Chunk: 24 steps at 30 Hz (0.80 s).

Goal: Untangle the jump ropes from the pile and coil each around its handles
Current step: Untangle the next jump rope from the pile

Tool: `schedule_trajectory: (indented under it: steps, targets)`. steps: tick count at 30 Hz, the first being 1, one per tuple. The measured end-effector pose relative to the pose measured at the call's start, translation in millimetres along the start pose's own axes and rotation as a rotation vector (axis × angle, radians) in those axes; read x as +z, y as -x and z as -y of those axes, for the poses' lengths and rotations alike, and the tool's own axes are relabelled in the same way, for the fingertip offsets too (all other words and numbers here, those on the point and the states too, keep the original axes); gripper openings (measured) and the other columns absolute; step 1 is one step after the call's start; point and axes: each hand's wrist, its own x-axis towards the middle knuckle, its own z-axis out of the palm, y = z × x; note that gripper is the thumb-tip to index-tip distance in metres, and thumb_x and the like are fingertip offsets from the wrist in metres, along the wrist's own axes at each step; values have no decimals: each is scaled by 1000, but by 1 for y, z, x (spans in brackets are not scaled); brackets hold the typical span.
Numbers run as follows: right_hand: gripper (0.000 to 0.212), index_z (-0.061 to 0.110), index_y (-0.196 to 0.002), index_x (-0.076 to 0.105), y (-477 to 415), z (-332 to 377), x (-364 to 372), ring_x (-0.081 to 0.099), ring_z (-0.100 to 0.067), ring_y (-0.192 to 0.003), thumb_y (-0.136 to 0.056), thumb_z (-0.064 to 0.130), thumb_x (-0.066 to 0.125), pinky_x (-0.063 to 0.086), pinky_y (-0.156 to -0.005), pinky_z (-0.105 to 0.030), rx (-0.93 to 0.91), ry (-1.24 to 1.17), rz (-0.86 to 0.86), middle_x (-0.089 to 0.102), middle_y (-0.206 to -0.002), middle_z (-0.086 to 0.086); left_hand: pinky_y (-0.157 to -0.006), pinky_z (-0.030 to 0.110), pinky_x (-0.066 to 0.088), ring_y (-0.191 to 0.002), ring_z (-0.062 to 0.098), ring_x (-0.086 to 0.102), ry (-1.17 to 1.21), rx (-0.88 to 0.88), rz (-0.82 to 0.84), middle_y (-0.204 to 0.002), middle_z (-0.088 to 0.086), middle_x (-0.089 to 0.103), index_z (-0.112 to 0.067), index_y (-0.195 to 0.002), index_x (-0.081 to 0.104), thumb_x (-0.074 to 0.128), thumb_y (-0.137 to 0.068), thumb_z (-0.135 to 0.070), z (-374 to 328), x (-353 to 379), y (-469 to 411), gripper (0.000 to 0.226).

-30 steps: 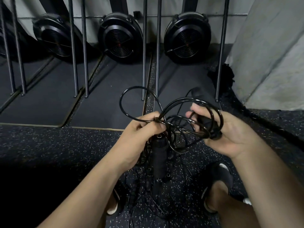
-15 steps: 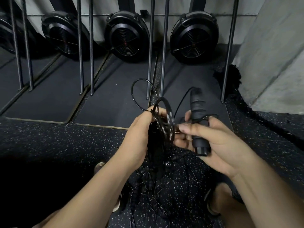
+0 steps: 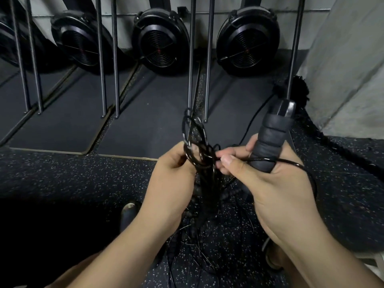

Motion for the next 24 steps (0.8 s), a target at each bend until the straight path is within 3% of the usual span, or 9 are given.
schedule_trajectory:
  steps: [3, 10, 12, 15, 18, 21, 24]
  targets:
    - [30, 2, -101, 57, 3, 5, 0, 81, -29, -85, -86, -9, 80, 65, -82, -35, -43, 62, -5, 79, -89, -15, -101, 43, 50, -99, 18, 69, 140, -25, 65, -97, 8, 76, -13, -93, 77, 59, -100, -19, -5, -2, 2, 20]
    - [32, 26, -88, 66, 6, 13, -3, 80, -24, -80, -82, 4, 88, 63, -80, -40, -85, 220, -114, 78, -87, -5, -89, 28, 57, -99, 23, 72, 248, 36, 138, -101, 12, 78, -11, -94, 82, 71, -91, -21, -14, -9, 3, 15]
    - [36, 27, -85, 65, 3, 12, -5, 79, -28, -78, -79, 0, 88, 63, -76, -40, -34, 120, -102, 76, -85, -8, -93, 31, 56, -102, 25, 72, 213, 80, 137, -104, 13, 78, -9, -99, 82, 74, -91, -20, -14, -9, 3, 15]
    - [37, 10, -99, 61, 0, 8, -7, 78, -28, -78, -74, 0, 85, 60, -66, -28, 153, -136, -71, 75, -83, -9, -100, 36, 55, -111, 25, 74, 117, 143, 89, -108, 8, 81, -19, -102, 85, 65, -96, -18, -15, -10, 3, 21]
    - [37, 8, -104, 59, 2, 4, -5, 75, -23, -76, -75, 0, 81, 58, -62, -22, 335, -360, -27, 75, -82, -10, -91, 29, 58, -104, 21, 76, 58, 170, 140, -103, 9, 81, -19, -107, 84, 69, -99, -20, -19, -10, 3, 17]
    - [30, 10, -99, 61, 4, 1, -2, 73, -18, -74, -77, -1, 78, 60, -66, -22, 339, -427, -59, 74, -80, -8, -91, 28, 59, -99, 21, 73, 48, 170, 164, -106, 23, 77, -16, -115, 82, 69, -95, -15, -17, -11, 1, 23]
    - [37, 13, -106, 59, 4, -1, 0, 71, -18, -79, -76, 2, 79, 60, -70, -24, 263, -424, -121, 74, -84, -9, -100, 44, 58, -110, 37, 71, 134, 114, 200, -117, 29, 72, -14, -114, 82, 81, -89, -17, -13, -13, 1, 26]
